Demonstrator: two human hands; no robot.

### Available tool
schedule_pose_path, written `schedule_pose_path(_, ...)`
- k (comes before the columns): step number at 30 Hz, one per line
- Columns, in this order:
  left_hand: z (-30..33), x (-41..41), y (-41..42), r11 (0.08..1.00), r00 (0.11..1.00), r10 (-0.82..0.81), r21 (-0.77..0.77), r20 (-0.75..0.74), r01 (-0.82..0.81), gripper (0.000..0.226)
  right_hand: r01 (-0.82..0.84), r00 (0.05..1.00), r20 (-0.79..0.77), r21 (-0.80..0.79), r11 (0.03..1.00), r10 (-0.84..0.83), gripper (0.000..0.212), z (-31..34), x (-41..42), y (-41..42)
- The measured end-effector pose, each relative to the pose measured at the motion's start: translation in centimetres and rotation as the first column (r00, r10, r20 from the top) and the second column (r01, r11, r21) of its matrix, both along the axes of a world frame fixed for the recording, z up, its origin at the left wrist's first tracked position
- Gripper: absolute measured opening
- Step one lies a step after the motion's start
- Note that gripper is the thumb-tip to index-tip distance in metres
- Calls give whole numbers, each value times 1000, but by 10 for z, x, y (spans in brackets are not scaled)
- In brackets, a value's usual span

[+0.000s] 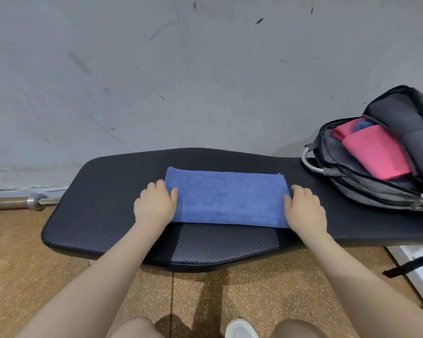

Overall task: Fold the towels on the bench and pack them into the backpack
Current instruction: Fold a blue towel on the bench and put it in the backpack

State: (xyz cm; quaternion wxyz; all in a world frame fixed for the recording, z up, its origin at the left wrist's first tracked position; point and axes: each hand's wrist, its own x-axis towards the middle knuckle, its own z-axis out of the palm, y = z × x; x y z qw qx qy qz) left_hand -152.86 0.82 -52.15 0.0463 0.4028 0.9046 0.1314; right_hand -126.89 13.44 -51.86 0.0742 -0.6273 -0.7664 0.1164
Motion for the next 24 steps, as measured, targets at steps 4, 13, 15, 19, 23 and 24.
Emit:
schedule_pose_path(4,11,-6,-6,980,987,99,-186,126,-74,50,104,994,-11,-162,981,-107,32,9,1,2)
schedule_pose_path(13,23,-14,-5,989,910,64,-146,410,-4,29,139,953,-213,-321,937,-214,24,18,-12,10)
schedule_pose_path(15,29,-12,-13,995,866,68,-102,496,-20,27,65,966,-212,-343,937,-144,16,22,-10,12)
schedule_pose_path(19,33,2,-37,996,888,60,-81,456,-26,30,-21,979,-194,-386,922,-59,18,28,-5,11)
schedule_pose_path(23,34,27,-39,993,994,-82,-93,-78,75,56,5,909,-346,-546,838,-231,12,27,2,11)
schedule_pose_path(24,35,36,-31,986,977,-167,-34,-131,164,53,11,881,-385,-563,827,-274,9,28,3,11)
